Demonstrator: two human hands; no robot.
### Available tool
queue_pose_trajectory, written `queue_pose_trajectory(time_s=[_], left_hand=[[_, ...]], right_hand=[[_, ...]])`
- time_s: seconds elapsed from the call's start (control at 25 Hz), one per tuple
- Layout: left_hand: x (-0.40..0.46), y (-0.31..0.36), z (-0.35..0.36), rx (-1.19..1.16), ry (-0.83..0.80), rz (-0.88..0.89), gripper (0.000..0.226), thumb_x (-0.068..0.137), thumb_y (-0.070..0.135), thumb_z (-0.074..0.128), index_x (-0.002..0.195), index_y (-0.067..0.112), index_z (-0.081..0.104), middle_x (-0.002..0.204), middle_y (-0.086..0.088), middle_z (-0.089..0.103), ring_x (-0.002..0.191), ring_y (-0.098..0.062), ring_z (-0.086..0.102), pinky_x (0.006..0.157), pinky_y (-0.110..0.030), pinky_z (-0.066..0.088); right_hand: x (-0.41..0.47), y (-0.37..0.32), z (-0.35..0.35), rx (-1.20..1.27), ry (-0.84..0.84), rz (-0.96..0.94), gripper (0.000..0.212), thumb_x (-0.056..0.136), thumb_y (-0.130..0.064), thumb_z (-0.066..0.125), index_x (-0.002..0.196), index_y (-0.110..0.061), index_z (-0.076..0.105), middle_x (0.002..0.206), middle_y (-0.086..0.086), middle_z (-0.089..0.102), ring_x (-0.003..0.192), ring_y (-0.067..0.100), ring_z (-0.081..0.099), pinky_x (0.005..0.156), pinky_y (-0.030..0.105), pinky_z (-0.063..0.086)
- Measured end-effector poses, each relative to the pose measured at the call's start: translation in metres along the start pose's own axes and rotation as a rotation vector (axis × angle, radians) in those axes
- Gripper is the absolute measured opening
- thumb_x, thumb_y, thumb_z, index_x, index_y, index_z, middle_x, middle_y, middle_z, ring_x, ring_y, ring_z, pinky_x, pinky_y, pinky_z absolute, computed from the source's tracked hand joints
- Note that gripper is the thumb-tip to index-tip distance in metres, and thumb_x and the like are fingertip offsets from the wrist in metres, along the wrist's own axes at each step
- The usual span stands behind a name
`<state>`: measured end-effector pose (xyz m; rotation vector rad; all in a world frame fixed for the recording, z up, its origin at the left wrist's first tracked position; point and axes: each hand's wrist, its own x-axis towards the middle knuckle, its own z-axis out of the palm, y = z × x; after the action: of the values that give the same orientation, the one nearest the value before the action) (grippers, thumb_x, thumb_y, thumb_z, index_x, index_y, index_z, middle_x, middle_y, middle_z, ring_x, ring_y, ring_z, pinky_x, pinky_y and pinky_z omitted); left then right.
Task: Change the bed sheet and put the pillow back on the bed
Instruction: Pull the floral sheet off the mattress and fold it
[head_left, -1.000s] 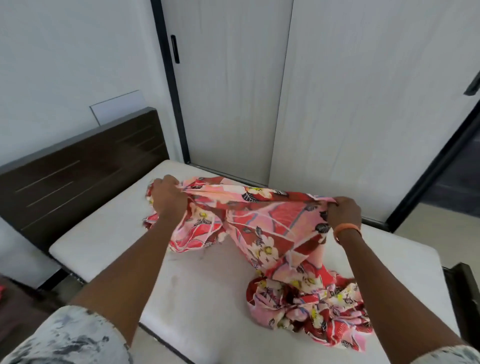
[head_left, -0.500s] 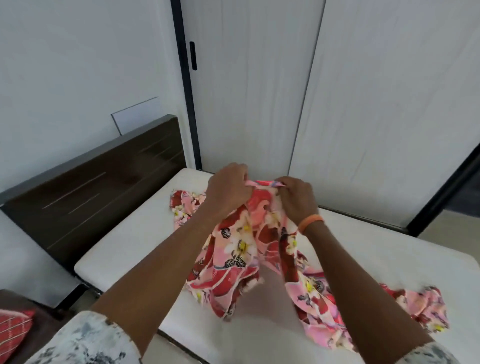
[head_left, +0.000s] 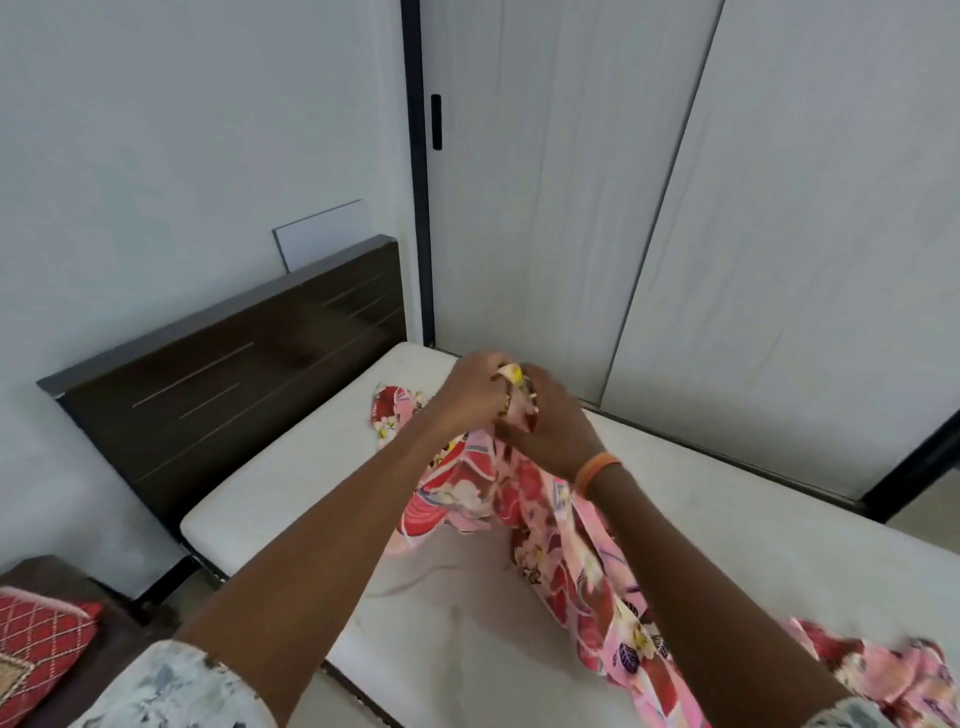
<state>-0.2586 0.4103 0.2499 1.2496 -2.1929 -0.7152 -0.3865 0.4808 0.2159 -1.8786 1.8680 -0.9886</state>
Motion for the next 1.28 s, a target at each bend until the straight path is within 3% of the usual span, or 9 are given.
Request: queue_pose_trajectory(time_s=[0.12,0.2,0.4,0.48,0.64,0.8,0.96,1.12,1.28], left_hand=[[0.005,0.010,-0.010,0.306,0.115,0.084,0.019,0.097,0.008,0.047,0.103,0.010,0.065,0.097,-0.009,0.066,0.089,-0.026,0.063,0.083,-0.040,0.053],[0.010,-0.003,-0.015,0.423,0.190,0.026,0.024,0.093,0.006,0.047,0.102,0.017,0.065,0.095,-0.005,0.067,0.085,-0.026,0.065,0.078,-0.040,0.055],[0.012,-0.019,-0.007,0.057,0.242,-0.107,0.016,0.098,0.015,0.052,0.092,0.010,0.066,0.088,-0.002,0.067,0.078,-0.016,0.061,0.072,-0.031,0.051],[0.010,-0.015,-0.007,-0.072,0.125,-0.081,0.031,0.100,0.029,0.052,0.080,0.009,0.061,0.074,0.002,0.062,0.063,-0.009,0.054,0.061,-0.026,0.042],[0.003,-0.011,-0.003,-0.038,-0.075,-0.004,0.031,0.089,0.048,0.064,0.070,0.024,0.063,0.061,0.013,0.061,0.054,0.000,0.056,0.050,-0.013,0.039],[0.006,-0.033,-0.009,0.040,0.022,-0.110,0.029,0.086,0.040,0.071,0.070,0.017,0.064,0.067,0.002,0.062,0.063,-0.011,0.058,0.063,-0.026,0.045],[0.003,-0.045,-0.022,-0.040,0.044,-0.184,0.031,0.085,0.045,0.070,0.084,0.014,0.075,0.082,0.003,0.073,0.080,-0.014,0.069,0.082,-0.035,0.056],[-0.004,-0.037,-0.027,-0.350,0.073,-0.112,0.029,0.095,0.037,0.060,0.088,0.015,0.076,0.087,0.001,0.076,0.084,-0.018,0.073,0.089,-0.041,0.058],[0.002,-0.027,-0.024,-0.442,0.307,-0.129,0.039,0.101,0.036,0.052,0.084,0.005,0.070,0.076,-0.005,0.073,0.073,-0.020,0.073,0.076,-0.039,0.060]], right_hand=[[0.023,-0.004,-0.002,0.029,0.201,-0.011,0.015,0.093,-0.015,0.059,0.105,-0.010,0.066,0.095,0.007,0.070,0.086,0.026,0.065,0.065,0.018,0.037],[0.034,0.013,-0.020,-0.030,0.265,-0.065,0.013,0.092,-0.011,0.060,0.091,-0.005,0.071,0.088,0.011,0.072,0.083,0.029,0.065,0.063,0.019,0.034],[0.046,0.043,-0.043,-0.028,0.308,-0.017,0.022,0.092,-0.017,0.056,0.078,-0.008,0.071,0.077,0.013,0.066,0.077,0.027,0.059,0.066,0.029,0.034],[0.050,0.045,-0.048,0.075,0.403,0.104,0.029,0.095,-0.015,0.050,0.068,-0.008,0.060,0.070,0.013,0.061,0.072,0.031,0.055,0.063,0.031,0.031],[0.055,0.049,-0.060,0.089,0.460,0.199,0.033,0.102,-0.017,0.045,0.069,-0.009,0.047,0.071,0.009,0.051,0.070,0.026,0.044,0.061,0.030,0.019],[0.054,0.069,-0.075,0.026,0.430,0.175,0.041,0.101,-0.025,0.049,0.064,-0.008,0.046,0.056,0.003,0.044,0.064,0.029,0.043,0.060,0.034,0.016],[0.045,0.085,-0.085,0.060,0.418,0.197,0.049,0.090,-0.039,0.066,0.053,-0.012,0.050,0.047,0.002,0.042,0.052,0.022,0.042,0.054,0.030,0.032],[0.041,0.099,-0.083,0.044,0.375,0.164,0.027,0.082,-0.037,0.075,0.069,-0.014,0.070,0.064,0.003,0.065,0.063,0.019,0.058,0.058,0.022,0.038],[0.025,0.128,-0.069,-0.365,0.199,-0.069,0.028,0.088,-0.039,0.068,0.090,-0.011,0.071,0.082,0.008,0.065,0.074,0.028,0.061,0.065,0.031,0.043]])
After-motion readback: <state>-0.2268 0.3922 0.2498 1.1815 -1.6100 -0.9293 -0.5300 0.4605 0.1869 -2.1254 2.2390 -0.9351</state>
